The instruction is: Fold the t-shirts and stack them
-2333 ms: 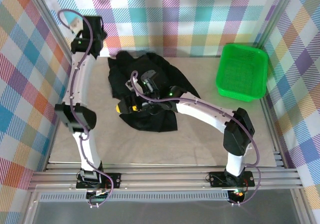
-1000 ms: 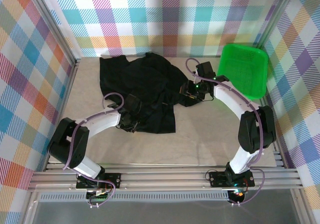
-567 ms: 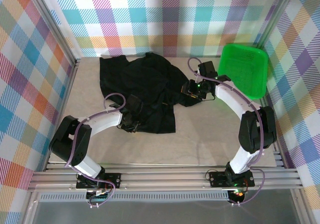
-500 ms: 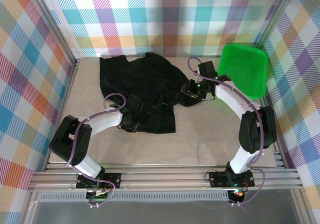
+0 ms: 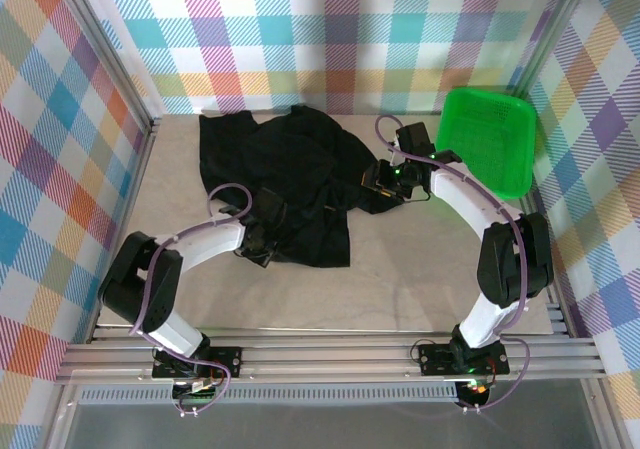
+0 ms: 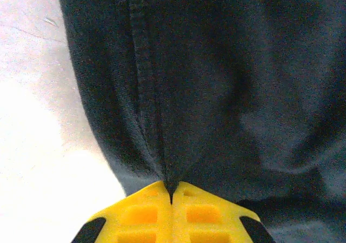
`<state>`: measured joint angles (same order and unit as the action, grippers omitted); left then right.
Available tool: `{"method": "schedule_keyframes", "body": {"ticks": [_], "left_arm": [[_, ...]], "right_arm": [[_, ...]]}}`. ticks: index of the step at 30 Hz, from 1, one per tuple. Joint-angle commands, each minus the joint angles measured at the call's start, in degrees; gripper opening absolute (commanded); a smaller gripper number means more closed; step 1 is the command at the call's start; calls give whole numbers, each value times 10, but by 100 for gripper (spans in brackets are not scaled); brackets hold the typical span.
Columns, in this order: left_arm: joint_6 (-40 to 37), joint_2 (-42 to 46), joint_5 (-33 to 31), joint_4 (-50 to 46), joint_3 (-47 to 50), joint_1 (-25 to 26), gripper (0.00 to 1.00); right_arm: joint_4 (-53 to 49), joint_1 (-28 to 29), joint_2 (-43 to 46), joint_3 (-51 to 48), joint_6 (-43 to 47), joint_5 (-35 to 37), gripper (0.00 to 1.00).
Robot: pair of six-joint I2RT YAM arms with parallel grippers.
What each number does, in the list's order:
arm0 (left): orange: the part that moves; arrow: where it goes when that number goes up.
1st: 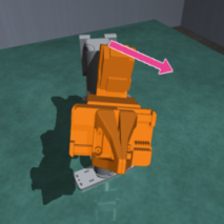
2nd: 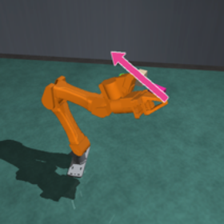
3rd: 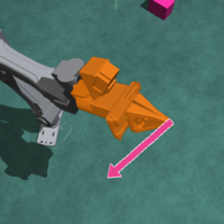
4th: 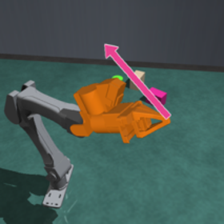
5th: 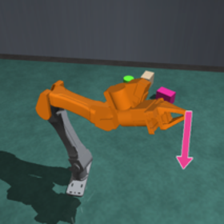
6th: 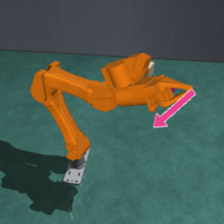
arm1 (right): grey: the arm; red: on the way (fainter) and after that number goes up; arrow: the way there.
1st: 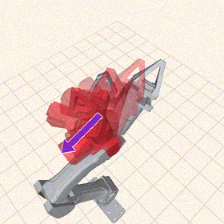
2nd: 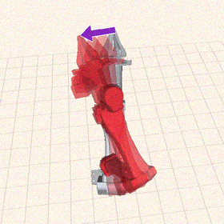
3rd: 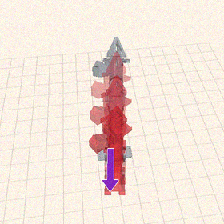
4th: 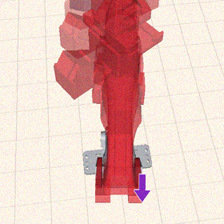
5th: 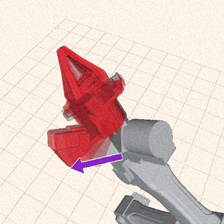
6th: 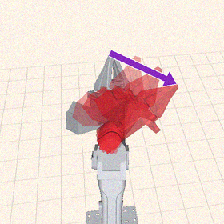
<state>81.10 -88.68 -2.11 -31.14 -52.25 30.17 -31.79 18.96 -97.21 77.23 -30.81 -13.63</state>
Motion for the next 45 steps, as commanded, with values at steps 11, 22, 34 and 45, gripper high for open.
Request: {"method": "schedule_keyframes", "body": {"ticks": [11,22,34,45], "left_arm": [[-9,267,-131,-230,11,-11,0],[-2,399,-179,-267,121,-48,0],[-22,412,-175,-248,142,-58,0],[-52,425,-137,-169,192,-80,0]], "right_arm": [[-57,-38,11,-36,-9,94,44],[33,-67,-38,-114,-60,73,48],[61,-110,-127,-55,-31,55,44],[89,-108,-116,-28,-44,79,0]]}}
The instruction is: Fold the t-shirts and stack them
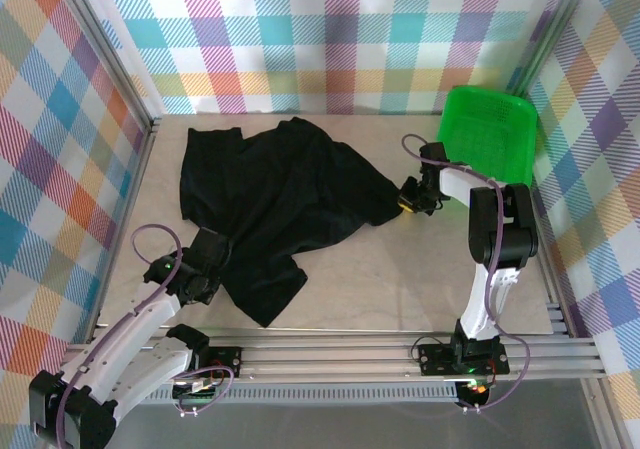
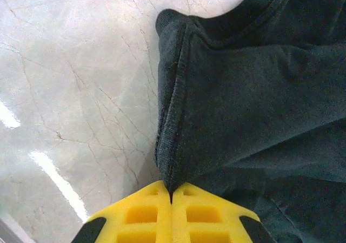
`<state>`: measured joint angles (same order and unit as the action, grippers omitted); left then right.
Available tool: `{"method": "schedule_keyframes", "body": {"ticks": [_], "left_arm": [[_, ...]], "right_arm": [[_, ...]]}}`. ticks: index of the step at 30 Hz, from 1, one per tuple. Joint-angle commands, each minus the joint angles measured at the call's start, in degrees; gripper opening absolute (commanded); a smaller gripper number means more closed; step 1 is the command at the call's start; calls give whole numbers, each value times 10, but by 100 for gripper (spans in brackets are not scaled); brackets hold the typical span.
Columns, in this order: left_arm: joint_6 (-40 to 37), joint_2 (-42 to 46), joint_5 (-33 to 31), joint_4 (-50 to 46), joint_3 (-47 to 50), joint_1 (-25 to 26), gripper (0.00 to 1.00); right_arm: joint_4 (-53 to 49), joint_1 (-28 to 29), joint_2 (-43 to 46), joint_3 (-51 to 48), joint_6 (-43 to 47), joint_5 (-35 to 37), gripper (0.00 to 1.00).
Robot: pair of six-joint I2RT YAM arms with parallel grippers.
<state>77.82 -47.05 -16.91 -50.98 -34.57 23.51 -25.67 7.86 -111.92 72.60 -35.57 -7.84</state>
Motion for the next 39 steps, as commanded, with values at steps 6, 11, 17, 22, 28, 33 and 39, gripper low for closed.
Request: {"method": "schedule_keyframes", "body": {"ticks": [6,11,17,22,28,33,39], "left_arm": [[-56,4,62,113,61,-64,0],[-103,-27,102,171,91,-94,0],[-124,-36,105,153,98,-102,9],[-118,-7,117,127,97,-105,37],[-102,16,134,88,94,-105,45],[-85,12,159,102,98,-105,49],[-90,9,167,113,93,-105,52]], "right_arm": [[-100,-7,10,163,41,98,0],[-126,-21,18,188,37,120,0],[-129,-20,19,187,43,71,0],[-135,-20,19,164,34,57,0],[-125,-20,37,110,12,64,0],[-117,-44,62,56,-12,91,0],[-118,-93,86,26,-15,100,0]]}}
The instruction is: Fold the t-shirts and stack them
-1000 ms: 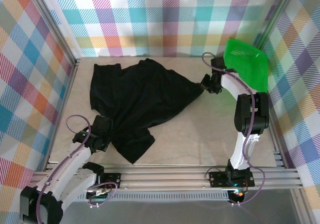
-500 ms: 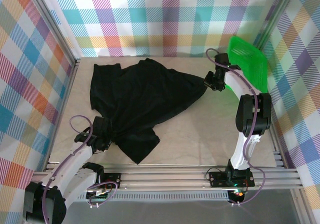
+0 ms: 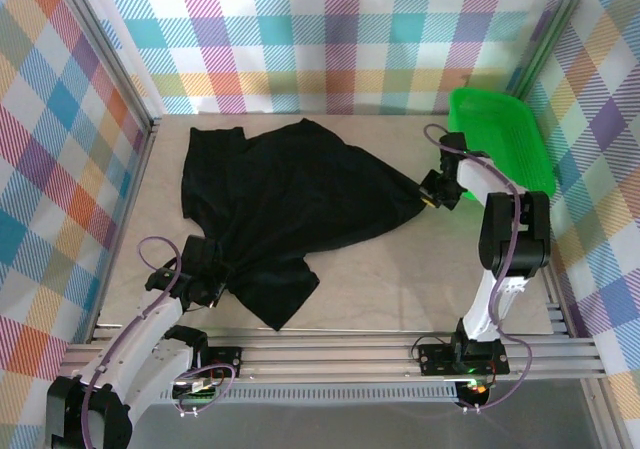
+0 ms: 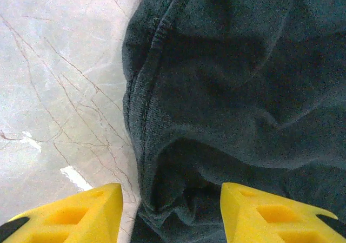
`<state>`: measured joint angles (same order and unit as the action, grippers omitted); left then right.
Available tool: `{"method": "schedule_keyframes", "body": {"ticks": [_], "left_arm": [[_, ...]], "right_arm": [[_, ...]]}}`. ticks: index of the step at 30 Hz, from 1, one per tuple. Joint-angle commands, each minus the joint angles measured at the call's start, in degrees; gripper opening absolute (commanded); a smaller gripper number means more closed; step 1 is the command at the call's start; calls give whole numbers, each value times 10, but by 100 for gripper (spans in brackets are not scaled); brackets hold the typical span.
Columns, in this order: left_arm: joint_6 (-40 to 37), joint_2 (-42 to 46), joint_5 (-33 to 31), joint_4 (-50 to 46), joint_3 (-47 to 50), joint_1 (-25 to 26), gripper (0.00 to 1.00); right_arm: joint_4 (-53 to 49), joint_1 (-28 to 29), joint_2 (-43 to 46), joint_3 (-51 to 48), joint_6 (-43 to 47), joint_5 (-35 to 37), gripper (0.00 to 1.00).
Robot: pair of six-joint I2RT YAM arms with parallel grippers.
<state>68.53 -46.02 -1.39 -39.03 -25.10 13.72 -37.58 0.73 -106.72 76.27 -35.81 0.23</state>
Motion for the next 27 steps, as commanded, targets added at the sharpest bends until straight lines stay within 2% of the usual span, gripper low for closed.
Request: {"method": "schedule_keyframes", "body": {"ticks": [1,5,9,13,19,25,27], "left_arm": [[3,-3,13,-8,-2,-7,52],[-3,1,-5,-49,-15,-8,51],[-19,11,-31,-93,-25,-19,48],[-24,18,7,-42,-6,-31,45],[-18,-11,45,48,13,-32,44],[-18,-40,70,47,26,-27,29],[-12,-33,72,50,39,-26,27]], "right_arm": [[6,-27,39,-15,-11,15,0],[23,-13,33,-13,7,-43,0],[7,28,36,-9,0,-32,0],[13,39,64,-43,-36,-13,0],[9,45,63,-51,-22,-21,0],[11,45,64,-53,-23,-24,0],[11,45,63,-51,-23,-26,0]]}}
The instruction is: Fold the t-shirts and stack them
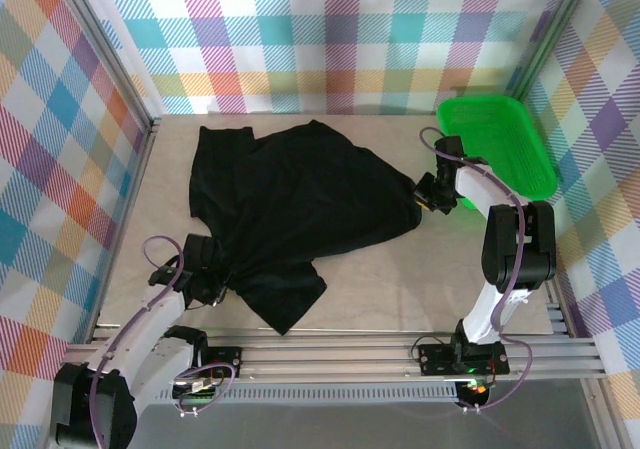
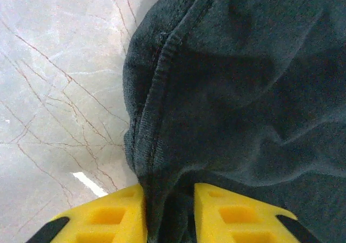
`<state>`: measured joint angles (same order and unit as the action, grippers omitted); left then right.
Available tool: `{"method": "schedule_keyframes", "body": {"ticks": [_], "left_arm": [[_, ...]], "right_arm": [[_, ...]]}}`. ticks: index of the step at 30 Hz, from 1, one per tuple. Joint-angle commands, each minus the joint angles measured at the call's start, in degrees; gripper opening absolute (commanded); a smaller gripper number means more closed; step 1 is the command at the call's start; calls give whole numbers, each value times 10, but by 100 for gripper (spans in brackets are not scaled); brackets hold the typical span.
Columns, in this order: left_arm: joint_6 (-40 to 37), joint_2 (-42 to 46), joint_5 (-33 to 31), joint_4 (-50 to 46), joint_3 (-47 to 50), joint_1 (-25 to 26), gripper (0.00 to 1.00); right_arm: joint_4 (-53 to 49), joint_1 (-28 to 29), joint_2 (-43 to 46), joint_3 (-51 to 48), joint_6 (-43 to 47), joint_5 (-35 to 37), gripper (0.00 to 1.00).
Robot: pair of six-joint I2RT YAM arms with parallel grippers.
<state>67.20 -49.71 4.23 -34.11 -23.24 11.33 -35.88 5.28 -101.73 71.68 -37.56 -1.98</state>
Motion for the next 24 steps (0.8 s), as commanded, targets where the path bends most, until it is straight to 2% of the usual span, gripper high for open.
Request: {"method": "schedule_keyframes", "body": {"ticks": [1,10,12,15,19,24], "left_arm": [[7,9,17,4,26,-2,27],[8,7,16,-1,25,0,30],[11,9,17,13,30,0,24],[15,13,4,15,18,0,2],[0,24,-47,-23,-65,0,0],[-26,-8,-84,-13,-198,-6,0]], "right_arm": [[-5,0,13,-5,-6,-4,0],[-8,10,15,-5,-8,-2,0],[-7,11,18,-6,-11,-4,0],[-7,15,28,-7,-13,-7,0],[-10,34,61,2,-18,-13,0],[-16,59,106,34,-28,-11,0]]}}
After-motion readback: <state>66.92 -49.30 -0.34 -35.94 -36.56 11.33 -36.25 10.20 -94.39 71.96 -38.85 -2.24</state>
